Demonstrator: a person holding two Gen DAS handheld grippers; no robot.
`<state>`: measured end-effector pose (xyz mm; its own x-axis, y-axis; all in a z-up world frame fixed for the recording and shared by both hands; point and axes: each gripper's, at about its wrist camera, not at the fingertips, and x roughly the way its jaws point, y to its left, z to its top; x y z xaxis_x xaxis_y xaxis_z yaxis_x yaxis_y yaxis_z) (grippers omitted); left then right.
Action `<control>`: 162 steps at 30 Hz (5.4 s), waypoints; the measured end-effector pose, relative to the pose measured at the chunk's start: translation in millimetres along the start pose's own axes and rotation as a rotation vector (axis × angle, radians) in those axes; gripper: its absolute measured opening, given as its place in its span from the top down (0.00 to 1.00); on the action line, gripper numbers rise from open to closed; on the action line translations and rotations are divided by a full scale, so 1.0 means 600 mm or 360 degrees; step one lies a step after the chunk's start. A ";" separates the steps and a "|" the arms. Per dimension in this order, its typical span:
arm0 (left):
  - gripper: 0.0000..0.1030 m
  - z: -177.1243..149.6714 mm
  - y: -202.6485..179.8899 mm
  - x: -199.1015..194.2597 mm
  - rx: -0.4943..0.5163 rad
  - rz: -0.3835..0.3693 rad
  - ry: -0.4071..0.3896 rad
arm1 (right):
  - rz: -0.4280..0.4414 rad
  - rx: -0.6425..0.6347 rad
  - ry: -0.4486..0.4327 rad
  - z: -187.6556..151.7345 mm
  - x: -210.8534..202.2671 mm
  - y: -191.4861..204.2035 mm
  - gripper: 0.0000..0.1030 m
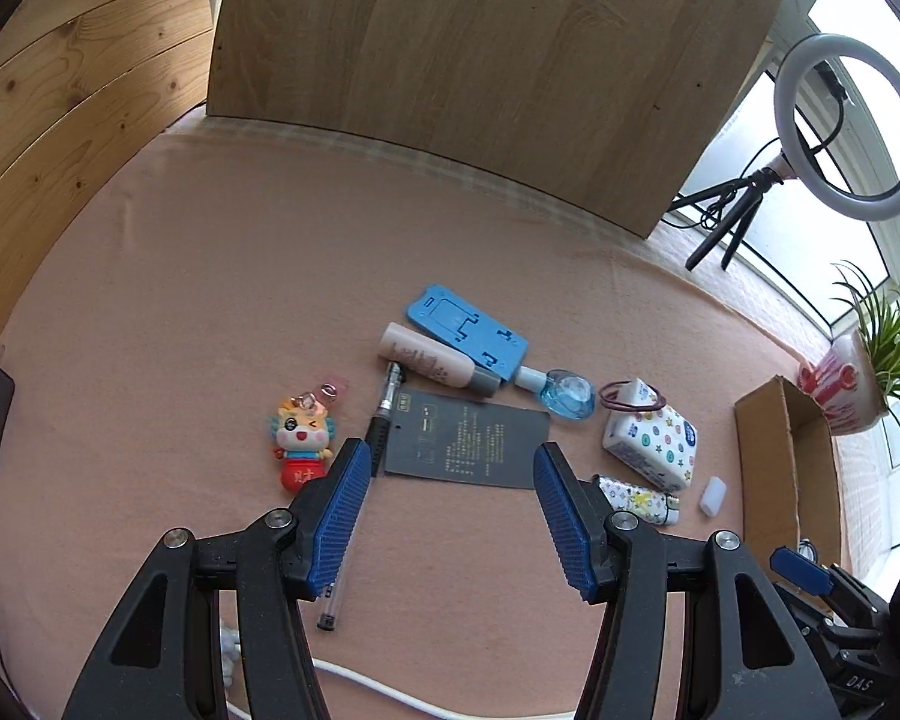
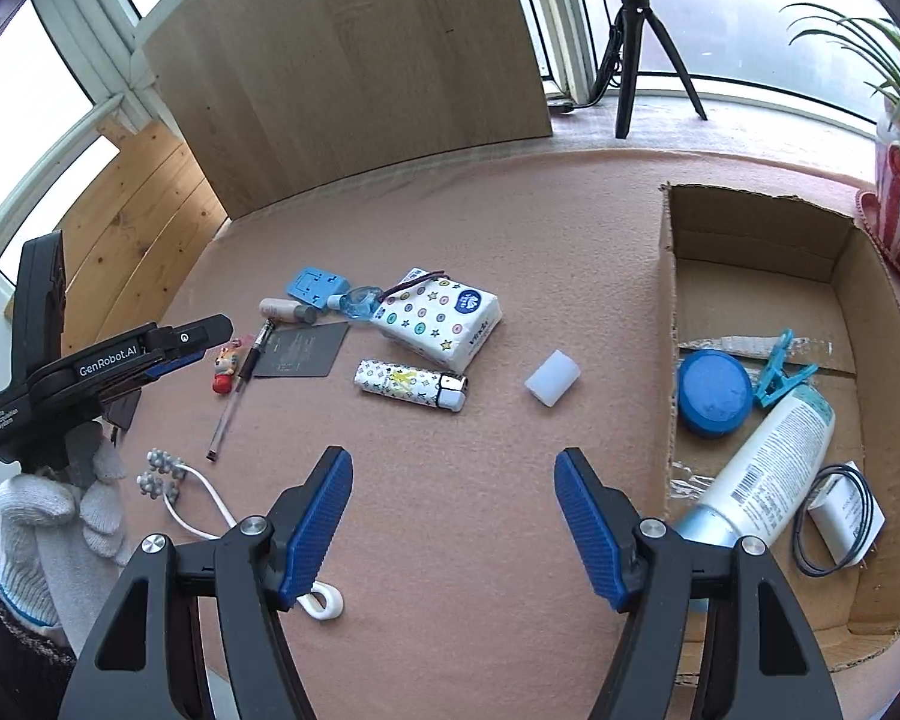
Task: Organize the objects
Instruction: 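Grasp the toy figure with the left tool while the right tool grasps the patterned lighter, then carry the toy figure and lighter into the box and release both tools, then move both tools to the dotted tissue pack and straddle it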
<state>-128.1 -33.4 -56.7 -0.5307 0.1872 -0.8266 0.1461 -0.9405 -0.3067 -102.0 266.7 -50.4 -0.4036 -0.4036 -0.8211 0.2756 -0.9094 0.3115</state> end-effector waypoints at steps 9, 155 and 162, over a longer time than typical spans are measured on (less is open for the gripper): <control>0.42 0.003 0.081 0.016 -0.0117 0.0064 0.0036 | 0.0018 -0.0266 0.0115 0.035 0.083 0.074 0.36; 0.41 -0.126 -0.487 0.058 0.0573 -0.0356 0.0101 | -0.0236 0.0332 -0.0144 -0.086 -0.139 -0.246 0.42; 0.41 -0.109 -0.363 0.028 0.0389 -0.0283 0.0068 | -0.0150 0.0325 -0.0167 -0.069 -0.133 -0.218 0.42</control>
<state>-114.3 193.1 -34.5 -0.4937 0.3620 -0.7907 -0.1541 -0.9313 -0.3301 -69.7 421.7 -45.5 -0.5106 -0.3144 -0.8003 0.0549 -0.9408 0.3346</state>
